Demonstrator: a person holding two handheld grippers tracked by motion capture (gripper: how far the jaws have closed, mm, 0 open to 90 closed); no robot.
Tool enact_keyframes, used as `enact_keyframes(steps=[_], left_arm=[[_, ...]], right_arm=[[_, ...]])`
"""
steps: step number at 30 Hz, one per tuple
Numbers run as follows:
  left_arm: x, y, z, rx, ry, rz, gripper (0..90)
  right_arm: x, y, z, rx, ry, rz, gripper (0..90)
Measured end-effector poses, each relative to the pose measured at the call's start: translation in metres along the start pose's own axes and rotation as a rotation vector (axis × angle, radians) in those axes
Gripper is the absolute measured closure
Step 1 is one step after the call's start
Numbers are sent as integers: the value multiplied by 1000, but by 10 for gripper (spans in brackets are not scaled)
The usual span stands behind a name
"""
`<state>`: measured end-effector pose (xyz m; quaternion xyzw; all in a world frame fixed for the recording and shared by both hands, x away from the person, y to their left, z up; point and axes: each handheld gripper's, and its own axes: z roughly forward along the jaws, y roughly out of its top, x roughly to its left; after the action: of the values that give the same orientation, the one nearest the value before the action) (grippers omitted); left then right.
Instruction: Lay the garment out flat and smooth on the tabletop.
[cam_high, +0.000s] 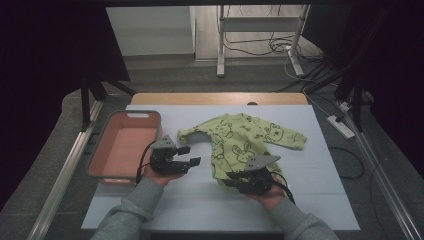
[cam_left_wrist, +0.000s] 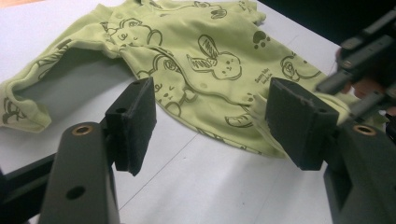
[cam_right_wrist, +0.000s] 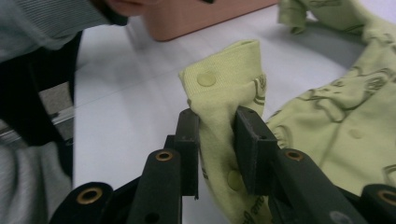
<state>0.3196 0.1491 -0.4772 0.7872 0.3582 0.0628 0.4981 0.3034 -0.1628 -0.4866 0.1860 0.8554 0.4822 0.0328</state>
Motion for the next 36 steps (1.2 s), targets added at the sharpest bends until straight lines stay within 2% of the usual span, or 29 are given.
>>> enact_keyframes(steps=[7,13,18,22,28,32,33,36], left_arm=[[0,0,0,-1,0,-1,339],[0,0,0,2,0,0,339],[0,0,1,1,1,3,339],[0,0,1,3,0,3,339],[0,0,1,3,1,3,339],[0,0,1,3,2,4,340],[0,0,1,3,1,3,339],[0,0,1,4,3,3,339]], right_arm=[[17,-8,-3,26,43,-31,717],[27,-17,-3,70,81,-49,719],[37,-23,-3,109,117,-85,719],[41,-28,-5,134,137,-98,718],[44,-30,-8,139,165,-117,718],[50,-31,-9,136,206,-139,716],[50,-31,-9,140,205,-143,708],[49,-33,-8,154,211,-153,608]])
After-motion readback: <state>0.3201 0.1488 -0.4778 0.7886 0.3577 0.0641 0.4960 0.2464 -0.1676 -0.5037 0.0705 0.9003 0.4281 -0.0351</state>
